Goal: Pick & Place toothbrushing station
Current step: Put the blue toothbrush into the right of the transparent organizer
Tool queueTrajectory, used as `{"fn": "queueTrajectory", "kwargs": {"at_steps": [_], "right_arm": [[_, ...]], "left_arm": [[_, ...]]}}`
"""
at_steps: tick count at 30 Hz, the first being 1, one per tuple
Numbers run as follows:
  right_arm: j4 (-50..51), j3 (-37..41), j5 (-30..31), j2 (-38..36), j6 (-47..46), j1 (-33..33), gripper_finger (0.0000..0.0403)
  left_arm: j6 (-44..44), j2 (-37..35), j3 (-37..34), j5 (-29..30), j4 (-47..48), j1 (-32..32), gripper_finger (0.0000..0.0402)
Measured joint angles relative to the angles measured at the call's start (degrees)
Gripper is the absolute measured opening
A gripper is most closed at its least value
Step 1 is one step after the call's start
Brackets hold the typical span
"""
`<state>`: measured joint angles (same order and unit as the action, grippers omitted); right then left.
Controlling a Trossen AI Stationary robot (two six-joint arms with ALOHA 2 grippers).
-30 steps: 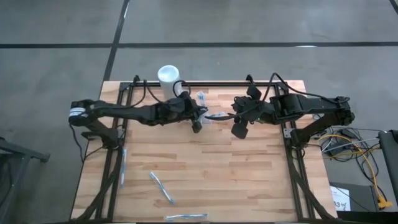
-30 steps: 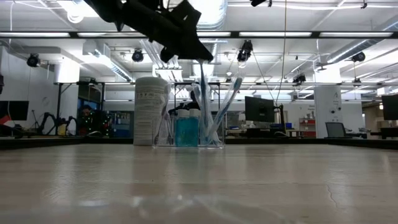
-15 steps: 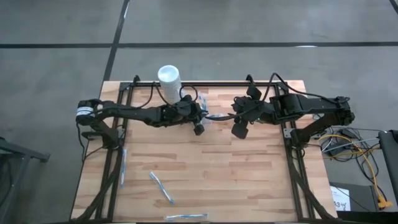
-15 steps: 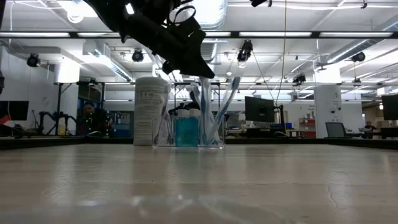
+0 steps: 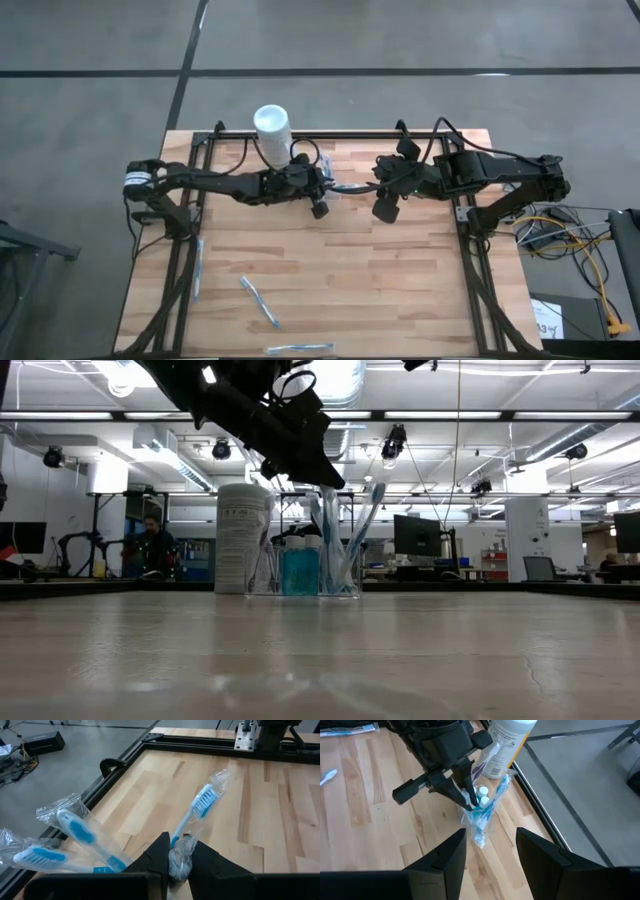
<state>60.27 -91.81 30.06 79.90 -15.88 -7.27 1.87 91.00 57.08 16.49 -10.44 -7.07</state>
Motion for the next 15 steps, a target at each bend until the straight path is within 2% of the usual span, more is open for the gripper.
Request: {"fn": "queueTrajectory", "kwargs": {"at_steps": [7, 15], "right_arm": [[0.0, 0.0, 0.0, 0.0, 0.0, 0.0, 0.0169], [1.2, 0.0, 0.0, 0.0, -0.1, 0.0, 0.0169]], "left_arm": [[4.3, 0.0, 0.0, 0.0, 0.4, 0.0, 0.0082], [4.6, -0.1, 0.0, -0.1, 0.4, -0.1, 0.0113]]}}
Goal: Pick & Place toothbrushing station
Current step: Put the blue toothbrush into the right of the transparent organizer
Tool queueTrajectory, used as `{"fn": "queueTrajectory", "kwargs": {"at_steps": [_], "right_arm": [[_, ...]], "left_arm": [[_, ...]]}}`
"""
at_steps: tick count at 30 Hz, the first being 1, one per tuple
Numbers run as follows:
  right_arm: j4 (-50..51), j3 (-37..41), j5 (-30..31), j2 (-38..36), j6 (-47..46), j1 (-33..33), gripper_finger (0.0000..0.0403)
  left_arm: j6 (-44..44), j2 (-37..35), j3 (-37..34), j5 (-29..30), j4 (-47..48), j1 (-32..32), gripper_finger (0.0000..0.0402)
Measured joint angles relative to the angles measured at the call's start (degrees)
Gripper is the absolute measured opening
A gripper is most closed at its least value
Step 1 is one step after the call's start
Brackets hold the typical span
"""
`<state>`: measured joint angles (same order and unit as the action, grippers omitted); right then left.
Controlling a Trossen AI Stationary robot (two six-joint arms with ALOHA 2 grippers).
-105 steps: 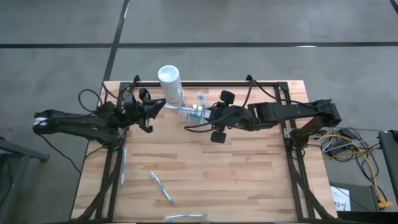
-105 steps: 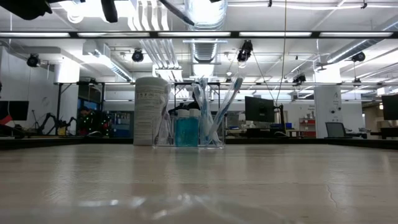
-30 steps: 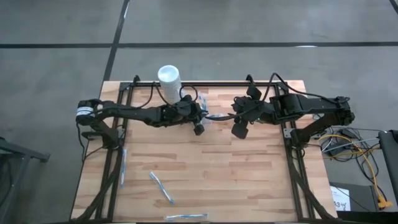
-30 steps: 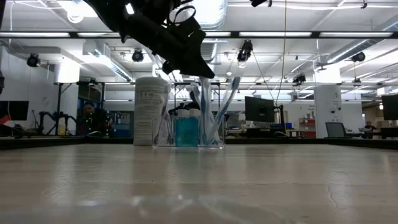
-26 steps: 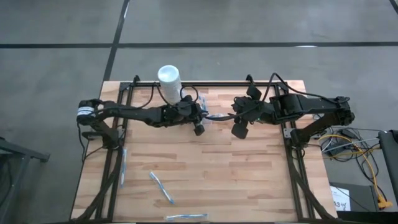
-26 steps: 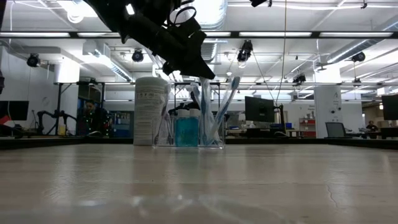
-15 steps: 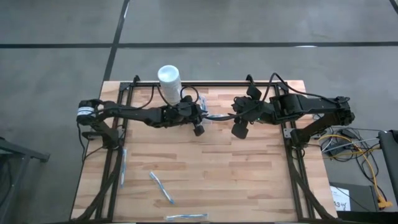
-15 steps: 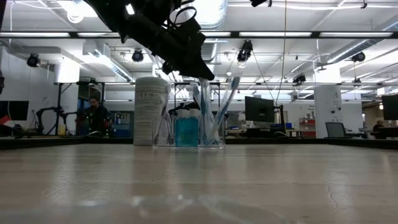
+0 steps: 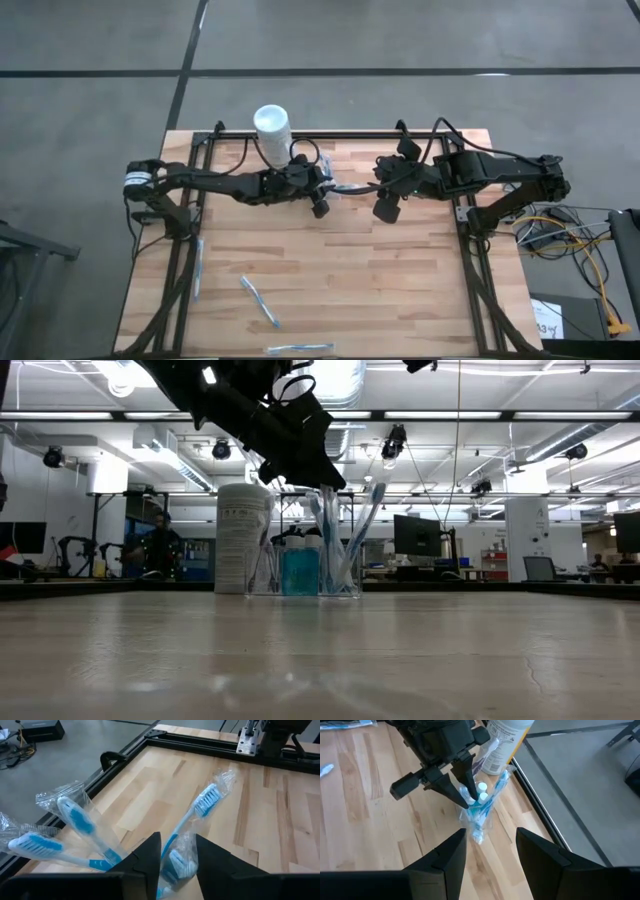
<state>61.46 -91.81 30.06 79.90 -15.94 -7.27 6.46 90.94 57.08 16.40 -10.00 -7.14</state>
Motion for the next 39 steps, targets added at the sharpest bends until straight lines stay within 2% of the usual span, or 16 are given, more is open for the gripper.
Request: {"fn": "queueTrajectory", "kwargs": {"at_steps": [6, 17, 31, 39], "right_arm": [[0.1, 0.0, 0.0, 0.0, 0.0, 0.0, 0.0169], [0.1, 0.0, 0.0, 0.0, 0.0, 0.0, 0.0169], [1.0, 0.0, 0.0, 0.0, -0.3, 0.0, 0.0169], [1.2, 0.0, 0.0, 0.0, -0.4, 0.0, 0.0169]], "left_arm": [[0.0, 0.0, 0.0, -2.4, 0.0, 0.0, 0.0136], [-0.7, -2.3, 0.0, -1.8, 1.9, -0.1, 0.0182], [-3.9, -13.7, 0.2, 2.4, 6.5, -0.3, 0.0213], [-4.1, -23.8, 0.2, 1.1, 11.6, 0.0, 0.0214]]}}
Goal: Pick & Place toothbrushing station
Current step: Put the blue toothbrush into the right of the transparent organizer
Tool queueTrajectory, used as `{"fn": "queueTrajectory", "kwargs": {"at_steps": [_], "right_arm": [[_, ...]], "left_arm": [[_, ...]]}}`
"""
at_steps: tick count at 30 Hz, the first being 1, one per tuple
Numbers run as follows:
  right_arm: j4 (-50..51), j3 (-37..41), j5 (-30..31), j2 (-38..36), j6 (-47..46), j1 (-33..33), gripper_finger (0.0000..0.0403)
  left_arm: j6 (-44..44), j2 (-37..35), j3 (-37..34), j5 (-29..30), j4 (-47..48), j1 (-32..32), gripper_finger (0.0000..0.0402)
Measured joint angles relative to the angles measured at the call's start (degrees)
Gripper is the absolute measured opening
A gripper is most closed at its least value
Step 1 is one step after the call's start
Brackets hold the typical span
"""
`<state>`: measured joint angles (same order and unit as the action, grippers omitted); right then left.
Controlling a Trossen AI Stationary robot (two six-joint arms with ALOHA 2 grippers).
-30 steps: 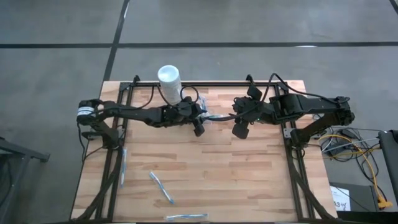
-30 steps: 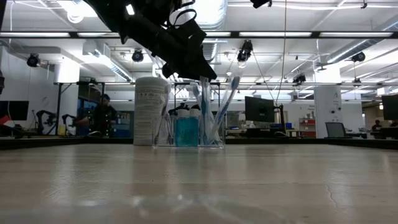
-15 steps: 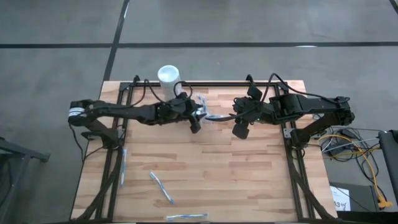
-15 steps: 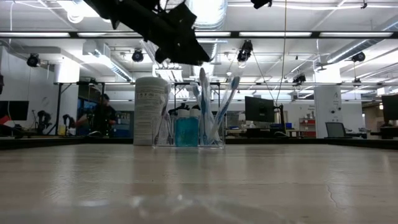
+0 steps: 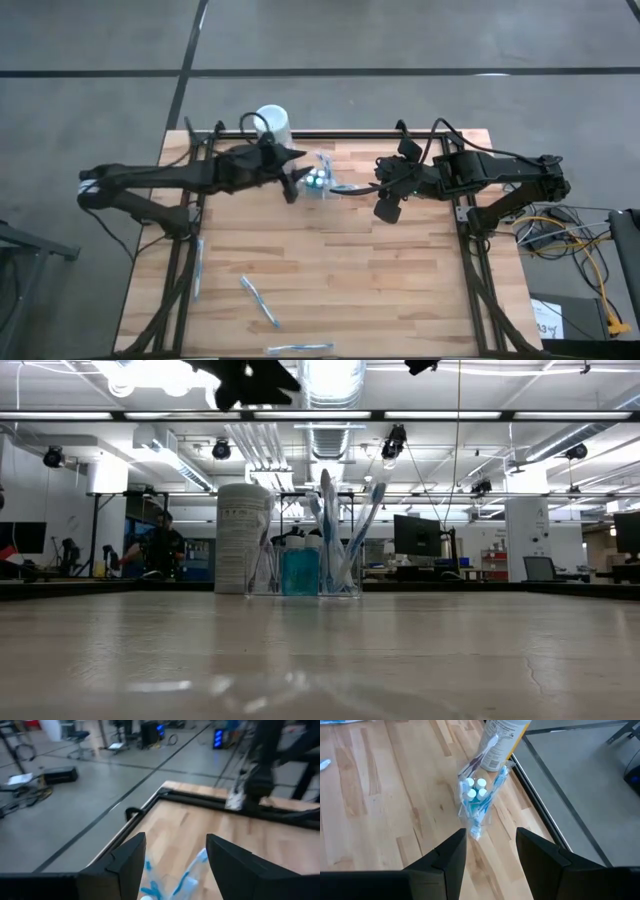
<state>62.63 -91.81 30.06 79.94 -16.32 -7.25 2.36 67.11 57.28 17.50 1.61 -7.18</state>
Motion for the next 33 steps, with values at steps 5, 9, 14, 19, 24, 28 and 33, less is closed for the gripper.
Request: {"fn": "queueTrajectory", "kwargs": {"at_steps": [5, 9, 14, 19, 24, 28, 33], "right_arm": [[0.0, 0.0, 0.0, 0.0, 0.0, 0.0, 0.0169], [0.0, 0.0, 0.0, 0.0, 0.0, 0.0, 0.0169], [-0.2, 0.0, 0.0, 0.0, -0.1, 0.0, 0.0169], [-0.3, 0.0, 0.0, 0.0, -0.2, 0.0, 0.0169], [-0.3, 0.0, 0.0, 0.0, -0.2, 0.0, 0.0169], [-0.3, 0.0, 0.0, 0.0, -0.2, 0.0, 0.0169], [-0.3, 0.0, 0.0, 0.0, -0.2, 0.0, 0.0169]], "left_arm": [[0.0, -5.5, 0.0, -5.4, 2.1, 0.0, 0.0214], [0.9, -8.5, -0.2, -6.1, 2.9, 0.0, 0.0214], [1.3, -10.9, -0.2, -6.1, 4.8, 0.0, 0.0214], [3.2, -12.1, -0.3, -9.4, 8.4, 0.2, 0.0213], [3.3, -13.1, -0.3, -20.0, 11.6, 0.3, 0.0213], [3.3, -14.1, -0.3, -22.8, 14.0, 1.1, 0.0213], [3.3, -16.0, -0.1, -22.9, 17.7, 2.4, 0.0213]]}}
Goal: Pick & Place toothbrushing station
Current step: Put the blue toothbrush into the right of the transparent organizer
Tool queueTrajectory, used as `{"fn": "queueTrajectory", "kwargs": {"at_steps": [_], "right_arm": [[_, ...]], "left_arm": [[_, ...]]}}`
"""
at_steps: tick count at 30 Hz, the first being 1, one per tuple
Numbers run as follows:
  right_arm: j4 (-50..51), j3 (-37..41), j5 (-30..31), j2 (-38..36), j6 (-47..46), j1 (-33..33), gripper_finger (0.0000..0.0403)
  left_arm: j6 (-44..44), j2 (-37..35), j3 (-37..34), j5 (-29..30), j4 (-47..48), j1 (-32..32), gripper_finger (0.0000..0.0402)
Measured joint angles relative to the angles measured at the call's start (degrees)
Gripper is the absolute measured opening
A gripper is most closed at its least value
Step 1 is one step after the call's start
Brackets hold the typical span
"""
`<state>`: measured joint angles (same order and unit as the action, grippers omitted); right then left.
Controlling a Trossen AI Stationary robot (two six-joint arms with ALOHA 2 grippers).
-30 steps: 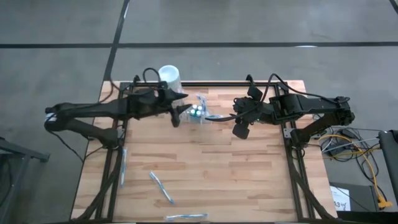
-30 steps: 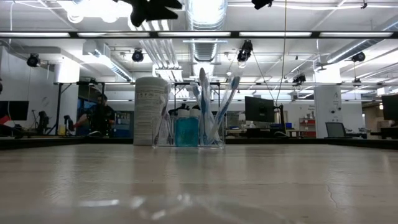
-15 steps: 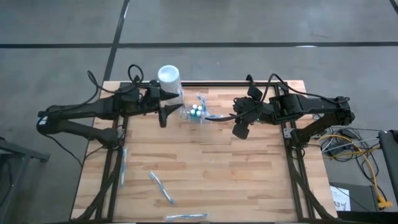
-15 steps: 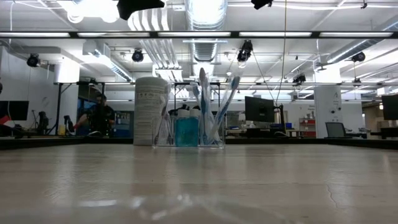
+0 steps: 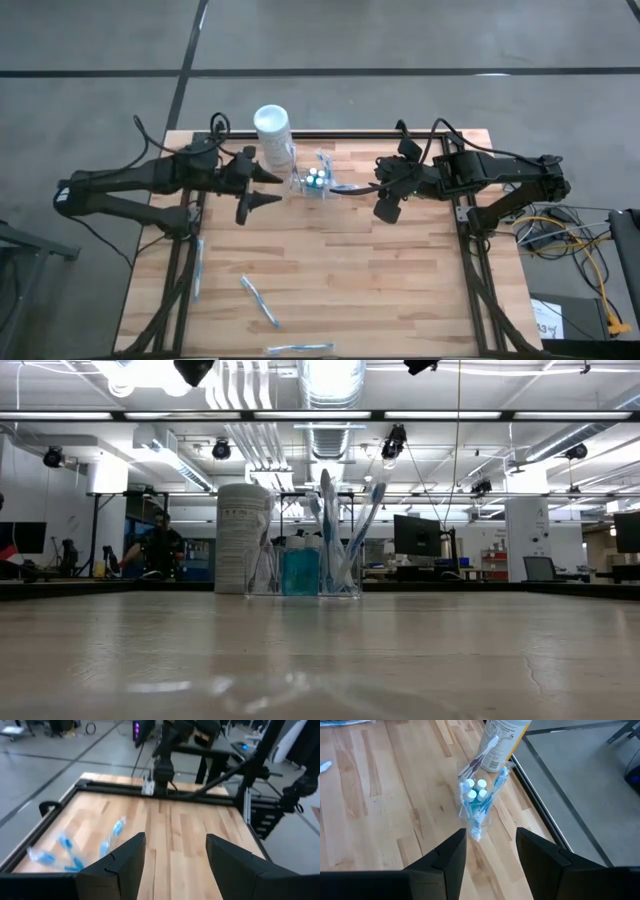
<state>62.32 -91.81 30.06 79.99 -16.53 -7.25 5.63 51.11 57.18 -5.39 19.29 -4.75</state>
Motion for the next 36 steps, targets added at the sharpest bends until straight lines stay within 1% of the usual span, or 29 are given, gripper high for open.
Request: {"fn": "queueTrajectory", "kwargs": {"at_steps": [3, 10, 17, 22, 25, 28, 31, 36], "right_arm": [[0.0, 0.0, 0.0, 0.0, 0.0, 0.0, 0.0169], [0.0, 0.0, 0.0, 0.0, 0.0, 0.0, 0.0169], [-0.1, 0.0, 0.0, 0.0, 0.0, 0.0, 0.0169], [-0.1, 0.0, 0.0, 0.0, 0.0, 0.0, 0.0169], [-0.1, 0.0, 0.0, 0.0, 0.0, 0.0, 0.0169], [-0.2, 0.0, 0.0, 0.0, 0.0, 0.0, 0.0169], [-0.2, 0.0, 0.0, 0.0, 0.0, 0.0, 0.0169], [-0.2, 0.0, 0.0, 0.0, 0.0, 0.0, 0.0169]], "left_arm": [[1.0, -1.4, 0.9, 0.1, 4.7, 0.7, 0.0213], [9.9, -3.8, 2.2, 0.2, 16.4, 1.9, 0.0207], [22.9, -3.7, 1.8, 0.2, 27.6, 2.2, 0.0204], [35.6, -3.5, 1.7, 0.3, 31.2, 2.2, 0.0202], [38.6, -3.5, 1.7, 0.3, 32.3, 2.2, 0.0202], [41.5, -3.6, 1.7, 0.2, 36.0, 2.2, 0.0202], [46.8, -3.5, 1.7, 0.2, 42.5, 2.2, 0.0202], [54.7, -3.5, 1.7, 0.3, 56.5, 2.5, 0.0202]]}}
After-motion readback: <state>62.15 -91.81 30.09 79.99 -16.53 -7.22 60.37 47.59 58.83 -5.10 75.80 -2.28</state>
